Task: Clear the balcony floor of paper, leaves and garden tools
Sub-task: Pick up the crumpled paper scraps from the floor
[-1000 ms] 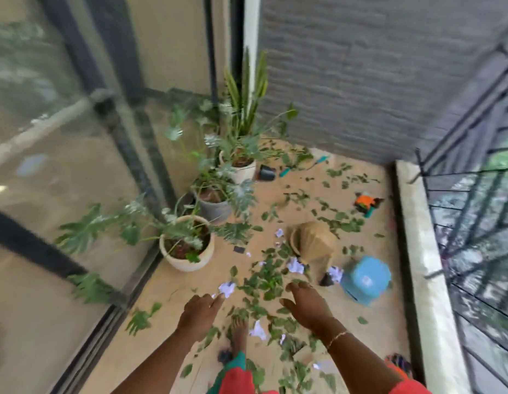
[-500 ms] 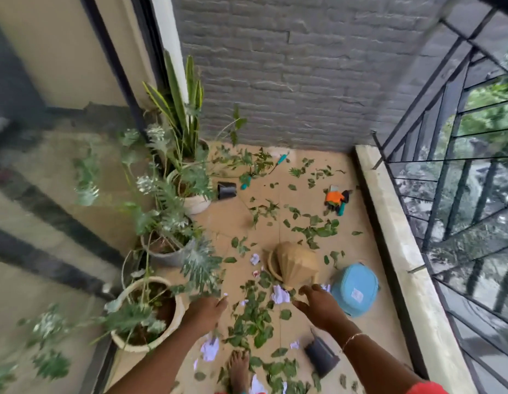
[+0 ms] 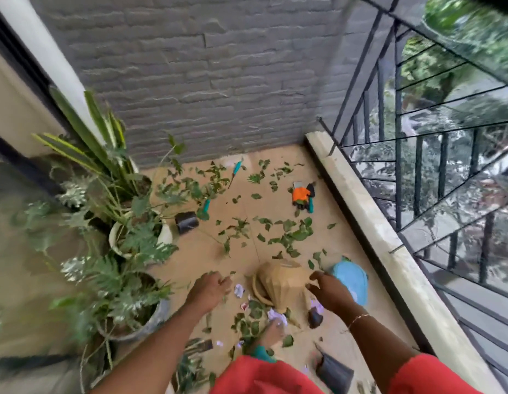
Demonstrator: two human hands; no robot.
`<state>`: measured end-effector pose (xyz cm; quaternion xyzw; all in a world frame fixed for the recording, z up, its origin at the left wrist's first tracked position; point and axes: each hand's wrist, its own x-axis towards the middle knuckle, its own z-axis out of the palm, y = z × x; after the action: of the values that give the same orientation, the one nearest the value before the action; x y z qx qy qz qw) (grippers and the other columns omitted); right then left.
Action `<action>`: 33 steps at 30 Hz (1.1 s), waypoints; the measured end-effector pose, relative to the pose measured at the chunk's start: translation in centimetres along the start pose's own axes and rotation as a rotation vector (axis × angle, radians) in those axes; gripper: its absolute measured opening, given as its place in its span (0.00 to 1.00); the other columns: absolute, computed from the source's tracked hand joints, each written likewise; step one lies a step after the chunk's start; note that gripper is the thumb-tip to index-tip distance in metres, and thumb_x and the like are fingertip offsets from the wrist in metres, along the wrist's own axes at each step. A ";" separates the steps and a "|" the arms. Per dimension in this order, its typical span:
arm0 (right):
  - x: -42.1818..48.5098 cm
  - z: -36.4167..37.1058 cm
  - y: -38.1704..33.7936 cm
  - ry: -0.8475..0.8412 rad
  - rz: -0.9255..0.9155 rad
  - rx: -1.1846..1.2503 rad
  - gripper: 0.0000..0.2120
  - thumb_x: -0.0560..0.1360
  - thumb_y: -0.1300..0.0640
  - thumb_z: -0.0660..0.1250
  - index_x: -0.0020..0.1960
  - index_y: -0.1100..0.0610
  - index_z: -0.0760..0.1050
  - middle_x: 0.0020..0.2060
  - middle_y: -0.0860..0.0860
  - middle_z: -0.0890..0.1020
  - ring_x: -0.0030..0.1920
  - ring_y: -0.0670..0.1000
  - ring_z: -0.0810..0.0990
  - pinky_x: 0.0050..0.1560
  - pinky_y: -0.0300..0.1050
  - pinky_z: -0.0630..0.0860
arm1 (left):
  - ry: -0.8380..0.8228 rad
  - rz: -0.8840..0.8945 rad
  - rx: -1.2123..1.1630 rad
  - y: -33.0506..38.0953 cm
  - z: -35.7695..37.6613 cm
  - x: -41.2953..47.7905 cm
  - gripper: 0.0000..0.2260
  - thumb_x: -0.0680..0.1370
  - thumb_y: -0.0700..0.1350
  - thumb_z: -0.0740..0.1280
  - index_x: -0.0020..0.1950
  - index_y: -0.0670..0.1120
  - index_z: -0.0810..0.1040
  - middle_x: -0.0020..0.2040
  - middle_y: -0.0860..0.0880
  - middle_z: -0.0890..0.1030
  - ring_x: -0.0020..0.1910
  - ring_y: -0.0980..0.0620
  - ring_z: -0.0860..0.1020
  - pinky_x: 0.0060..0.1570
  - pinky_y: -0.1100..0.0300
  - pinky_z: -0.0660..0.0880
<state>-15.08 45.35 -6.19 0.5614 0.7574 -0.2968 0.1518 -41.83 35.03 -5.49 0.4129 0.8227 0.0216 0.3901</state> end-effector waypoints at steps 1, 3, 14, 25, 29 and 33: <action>1.0 -0.7 0.5 0.009 0.022 0.014 0.17 0.79 0.49 0.57 0.65 0.55 0.69 0.60 0.57 0.75 0.60 0.56 0.74 0.58 0.43 0.68 | -0.006 0.015 0.023 0.7 -0.4 1.3 0.19 0.81 0.55 0.56 0.54 0.40 0.75 0.56 0.39 0.77 0.55 0.41 0.75 0.53 0.53 0.72; 3.0 -2.1 1.4 0.043 0.058 0.025 0.16 0.80 0.52 0.56 0.65 0.56 0.70 0.61 0.57 0.75 0.61 0.56 0.73 0.57 0.43 0.68 | -0.021 0.044 0.049 2.3 -1.4 3.7 0.18 0.80 0.56 0.56 0.50 0.42 0.75 0.55 0.41 0.78 0.54 0.42 0.76 0.51 0.54 0.72; 6.7 -7.0 4.8 0.098 0.278 0.122 0.17 0.79 0.52 0.56 0.67 0.54 0.68 0.61 0.56 0.74 0.61 0.56 0.73 0.58 0.44 0.68 | -0.122 0.215 0.170 12.4 -5.6 12.5 0.19 0.79 0.57 0.58 0.52 0.43 0.77 0.51 0.44 0.80 0.48 0.45 0.78 0.47 0.57 0.72; 8.6 -7.2 7.1 0.207 0.559 0.348 0.16 0.78 0.54 0.60 0.65 0.53 0.70 0.59 0.54 0.75 0.58 0.55 0.75 0.57 0.46 0.70 | -0.324 0.460 0.418 24.3 -6.2 22.0 0.15 0.80 0.55 0.58 0.42 0.45 0.70 0.45 0.45 0.76 0.44 0.47 0.74 0.40 0.59 0.66; 10.5 -7.2 6.3 0.189 0.721 0.480 0.16 0.78 0.54 0.60 0.65 0.53 0.69 0.59 0.54 0.74 0.59 0.56 0.75 0.56 0.44 0.69 | -0.422 0.548 0.560 28.3 -6.7 27.4 0.14 0.80 0.54 0.58 0.41 0.46 0.70 0.45 0.46 0.76 0.47 0.46 0.75 0.42 0.59 0.67; 12.6 -8.2 4.7 0.138 0.851 0.608 0.17 0.76 0.54 0.63 0.64 0.55 0.70 0.58 0.57 0.75 0.58 0.57 0.75 0.54 0.44 0.69 | -0.489 0.578 0.643 32.1 -8.0 32.2 0.14 0.80 0.52 0.59 0.38 0.47 0.69 0.45 0.45 0.78 0.45 0.45 0.77 0.41 0.59 0.69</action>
<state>-13.86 60.90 -8.19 0.8563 0.3504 -0.3776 0.0391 -37.28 80.91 -8.51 0.7164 0.5241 -0.2236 0.4026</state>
